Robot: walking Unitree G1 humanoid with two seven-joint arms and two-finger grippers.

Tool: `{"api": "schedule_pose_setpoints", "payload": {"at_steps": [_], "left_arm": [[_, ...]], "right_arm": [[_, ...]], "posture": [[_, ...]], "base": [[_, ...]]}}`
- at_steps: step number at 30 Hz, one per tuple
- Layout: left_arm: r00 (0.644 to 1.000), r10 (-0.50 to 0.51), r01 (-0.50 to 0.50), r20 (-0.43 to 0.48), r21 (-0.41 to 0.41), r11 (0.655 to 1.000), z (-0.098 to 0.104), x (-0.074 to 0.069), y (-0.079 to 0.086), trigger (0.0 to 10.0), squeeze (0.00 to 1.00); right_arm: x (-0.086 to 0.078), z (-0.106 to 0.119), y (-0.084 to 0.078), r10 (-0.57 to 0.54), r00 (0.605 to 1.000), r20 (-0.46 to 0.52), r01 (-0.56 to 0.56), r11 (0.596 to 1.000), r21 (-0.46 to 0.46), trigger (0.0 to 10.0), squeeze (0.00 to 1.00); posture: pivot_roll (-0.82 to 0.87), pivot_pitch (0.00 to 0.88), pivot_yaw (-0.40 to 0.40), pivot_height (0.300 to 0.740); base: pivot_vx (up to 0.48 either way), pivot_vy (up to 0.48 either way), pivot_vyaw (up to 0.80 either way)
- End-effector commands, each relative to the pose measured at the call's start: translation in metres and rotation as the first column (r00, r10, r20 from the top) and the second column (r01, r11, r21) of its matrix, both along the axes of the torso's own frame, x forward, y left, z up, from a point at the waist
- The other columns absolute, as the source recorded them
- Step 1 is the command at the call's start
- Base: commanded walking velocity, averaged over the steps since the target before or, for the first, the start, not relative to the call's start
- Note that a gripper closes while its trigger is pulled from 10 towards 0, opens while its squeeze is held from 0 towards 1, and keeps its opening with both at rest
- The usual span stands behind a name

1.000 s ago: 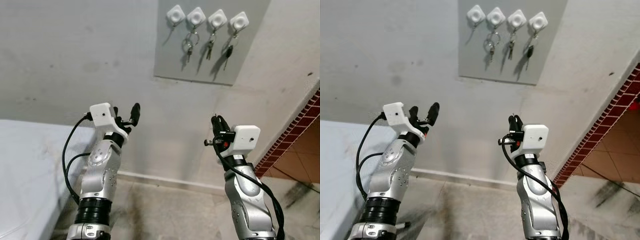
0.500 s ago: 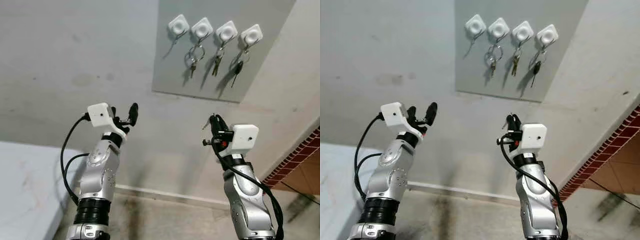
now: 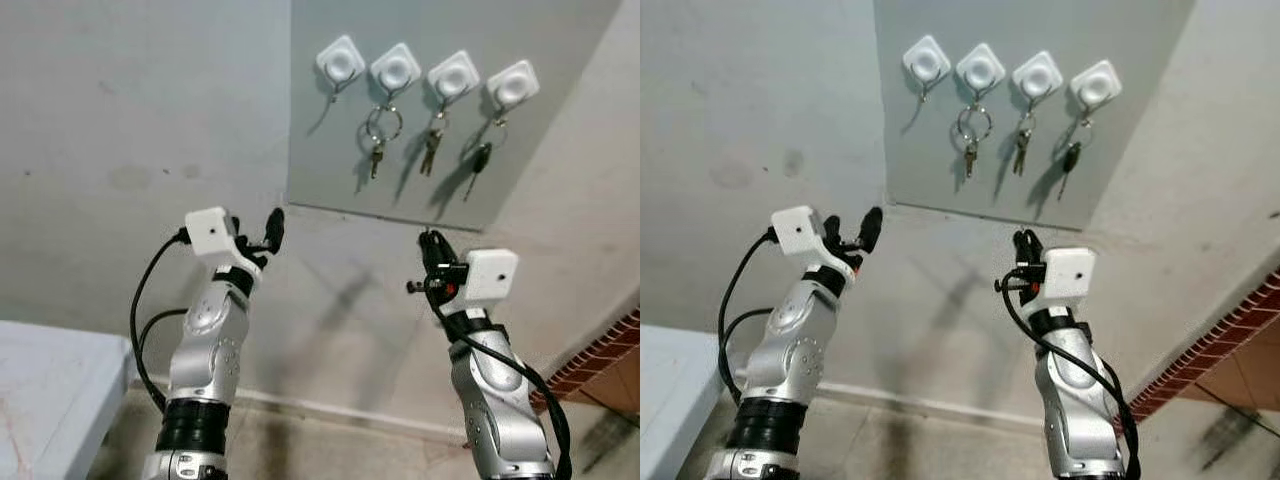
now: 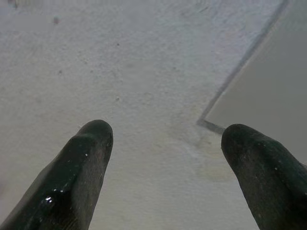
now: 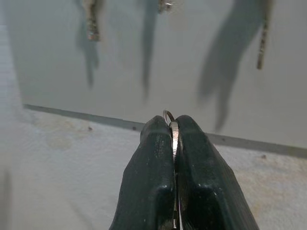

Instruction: Hang keys on a hook

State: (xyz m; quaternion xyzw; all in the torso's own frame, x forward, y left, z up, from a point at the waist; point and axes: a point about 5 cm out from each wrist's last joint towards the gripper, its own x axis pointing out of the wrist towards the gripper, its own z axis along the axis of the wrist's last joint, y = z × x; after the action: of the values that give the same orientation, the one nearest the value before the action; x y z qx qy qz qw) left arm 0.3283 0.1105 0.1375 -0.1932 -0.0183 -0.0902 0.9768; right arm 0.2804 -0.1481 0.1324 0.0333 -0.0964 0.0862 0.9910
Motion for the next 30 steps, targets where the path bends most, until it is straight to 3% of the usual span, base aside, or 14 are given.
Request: {"api": "schedule_pose_setpoints", "payload": {"at_steps": [1,8,15,19,29,30], "left_arm": [[0.999,-0.034,0.033,0.040,0.011,0.999,0.009,-0.001,-0.006,10.0,0.00],[0.991,-0.098,0.095,0.088,0.038,0.995,0.019,-0.006,-0.013,10.0,0.00],[0.960,-0.227,0.212,0.163,0.104,0.972,0.039,-0.015,-0.027,10.0,0.00],[0.955,-0.243,0.227,0.172,0.105,0.968,0.042,-0.017,-0.029,10.0,0.00],[0.939,-0.273,0.254,0.210,0.112,0.961,0.059,-0.023,-0.033,10.0,0.00],[0.938,-0.274,0.255,0.213,0.112,0.960,0.060,-0.023,-0.033,10.0,0.00]], "right_arm": [[0.002,0.001,-0.002,0.008,1.000,-0.006,-0.008,1.000,0.001,10.0,0.00],[0.007,0.010,0.003,0.128,0.991,0.025,-0.128,0.992,-0.006,10.0,0.00],[0.028,0.035,0.022,0.318,0.944,0.085,-0.317,0.948,-0.030,10.0,0.00],[0.032,0.039,0.026,0.341,0.935,0.092,-0.339,0.940,-0.043,10.0,0.00],[0.041,0.054,0.045,0.486,0.865,0.125,-0.486,0.873,-0.030,10.0,0.00],[0.041,0.058,0.050,0.522,0.842,0.138,-0.526,0.851,-0.013,10.0,0.00]], "posture": [[-0.02,0.000,-0.038,0.740],[-0.02,0.000,-0.030,0.740],[-0.02,0.000,-0.026,0.740],[-0.01,0.000,-0.025,0.740],[0.00,0.000,-0.037,0.740],[0.00,0.000,-0.037,0.740]], "base": [[0.000,0.000,0.00],[0.000,0.000,0.00],[0.000,0.000,0.00],[0.000,0.000,0.00],[0.000,0.000,0.00],[0.000,0.000,0.00]]}}
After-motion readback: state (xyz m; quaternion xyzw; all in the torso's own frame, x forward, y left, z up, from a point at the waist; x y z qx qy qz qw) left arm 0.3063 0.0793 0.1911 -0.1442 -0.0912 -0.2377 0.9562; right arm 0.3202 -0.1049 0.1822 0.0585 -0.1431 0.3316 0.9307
